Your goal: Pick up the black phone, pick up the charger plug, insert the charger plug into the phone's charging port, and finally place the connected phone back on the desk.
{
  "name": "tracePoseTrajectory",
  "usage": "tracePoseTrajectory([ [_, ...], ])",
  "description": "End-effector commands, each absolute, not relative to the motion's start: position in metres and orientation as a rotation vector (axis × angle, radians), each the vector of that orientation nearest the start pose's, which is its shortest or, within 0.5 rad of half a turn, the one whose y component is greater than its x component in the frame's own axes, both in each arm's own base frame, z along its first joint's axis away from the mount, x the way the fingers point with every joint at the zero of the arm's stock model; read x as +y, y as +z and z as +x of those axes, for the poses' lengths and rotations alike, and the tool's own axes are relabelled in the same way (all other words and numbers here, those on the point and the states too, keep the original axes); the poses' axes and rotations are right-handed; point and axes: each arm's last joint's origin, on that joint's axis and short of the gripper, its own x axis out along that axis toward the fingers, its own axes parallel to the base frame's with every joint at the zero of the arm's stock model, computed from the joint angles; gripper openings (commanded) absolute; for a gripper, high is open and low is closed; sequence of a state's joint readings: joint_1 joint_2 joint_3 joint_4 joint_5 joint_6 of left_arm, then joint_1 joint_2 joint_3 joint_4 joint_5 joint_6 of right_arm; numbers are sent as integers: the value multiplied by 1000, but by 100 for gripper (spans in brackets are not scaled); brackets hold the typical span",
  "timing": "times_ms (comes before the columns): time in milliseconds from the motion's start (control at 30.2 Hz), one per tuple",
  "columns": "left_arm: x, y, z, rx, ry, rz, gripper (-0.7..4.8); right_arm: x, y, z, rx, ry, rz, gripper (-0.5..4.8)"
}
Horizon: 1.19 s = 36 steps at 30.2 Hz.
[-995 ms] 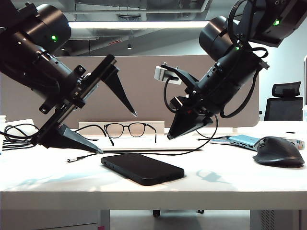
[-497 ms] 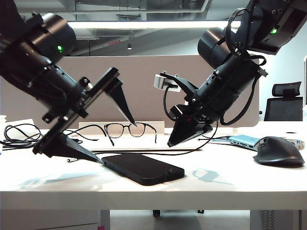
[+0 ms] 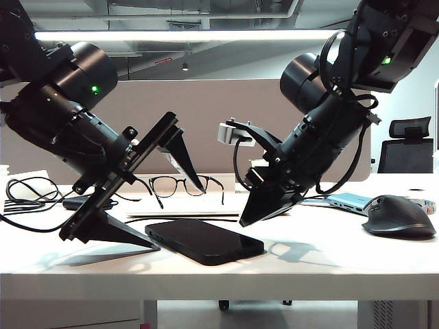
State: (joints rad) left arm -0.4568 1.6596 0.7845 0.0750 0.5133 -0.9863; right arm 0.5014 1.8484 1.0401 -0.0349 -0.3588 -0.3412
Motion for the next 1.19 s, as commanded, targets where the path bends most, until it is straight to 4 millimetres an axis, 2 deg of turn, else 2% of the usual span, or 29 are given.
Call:
tracePoseTrajectory([
  [33,-151,149,274,1210,-431,-892,479,188,149,319,713,986,-348,-5],
  [265,-154,142,276,1249,-490,-910,479,192,143,316,721,1103,-287,-5],
  [531,-158,136,281,1248,-568,-925,479,193,142,315,718,1162,-255,-5],
  [962,-158,136,283,1220,-554,-920,479,193,142,316,713,1156,-259,-5],
  [1028,-158,135,283,1211,-541,-917,450,193,143,317,702,1122,-277,-5],
  [1194,-158,135,283,1209,-540,-915,447,192,144,322,674,1022,-327,-5],
])
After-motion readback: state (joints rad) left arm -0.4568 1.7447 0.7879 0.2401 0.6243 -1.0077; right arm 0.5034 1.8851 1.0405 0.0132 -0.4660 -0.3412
